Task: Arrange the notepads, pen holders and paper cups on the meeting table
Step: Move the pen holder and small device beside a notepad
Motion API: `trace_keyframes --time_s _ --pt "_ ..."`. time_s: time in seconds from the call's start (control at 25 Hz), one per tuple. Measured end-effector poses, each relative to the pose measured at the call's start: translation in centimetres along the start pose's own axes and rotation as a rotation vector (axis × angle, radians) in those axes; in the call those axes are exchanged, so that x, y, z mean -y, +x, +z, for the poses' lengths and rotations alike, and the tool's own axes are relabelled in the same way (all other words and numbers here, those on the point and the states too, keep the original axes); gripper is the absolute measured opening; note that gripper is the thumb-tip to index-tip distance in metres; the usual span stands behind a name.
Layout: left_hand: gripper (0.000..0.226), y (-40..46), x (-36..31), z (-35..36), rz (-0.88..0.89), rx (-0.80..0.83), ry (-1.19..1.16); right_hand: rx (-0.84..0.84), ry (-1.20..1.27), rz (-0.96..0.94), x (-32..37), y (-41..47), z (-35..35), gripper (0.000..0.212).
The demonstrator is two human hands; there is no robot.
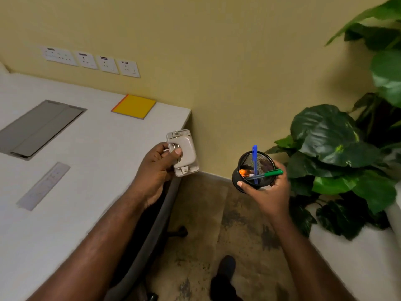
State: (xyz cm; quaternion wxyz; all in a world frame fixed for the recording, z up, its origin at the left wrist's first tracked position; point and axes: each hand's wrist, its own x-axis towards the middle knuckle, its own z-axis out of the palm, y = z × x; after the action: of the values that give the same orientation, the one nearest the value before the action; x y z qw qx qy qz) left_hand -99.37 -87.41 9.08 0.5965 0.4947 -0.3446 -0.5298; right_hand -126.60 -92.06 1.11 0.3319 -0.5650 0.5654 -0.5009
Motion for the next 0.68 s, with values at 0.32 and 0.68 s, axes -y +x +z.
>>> trace_keyframes --time_s 0.32,0.68 --pt "0.02 9.7 -0.7 -4.8 0.018 -0.418 -0.016 0.323 0.069 -0.084 0.5 16.9 11.7 0.095" --pt "0.015 17.1 1.5 -11.3 -0.02 -0.709 -0.083 0.584 0.163 -0.139 0.2 26.6 27.3 0.092"
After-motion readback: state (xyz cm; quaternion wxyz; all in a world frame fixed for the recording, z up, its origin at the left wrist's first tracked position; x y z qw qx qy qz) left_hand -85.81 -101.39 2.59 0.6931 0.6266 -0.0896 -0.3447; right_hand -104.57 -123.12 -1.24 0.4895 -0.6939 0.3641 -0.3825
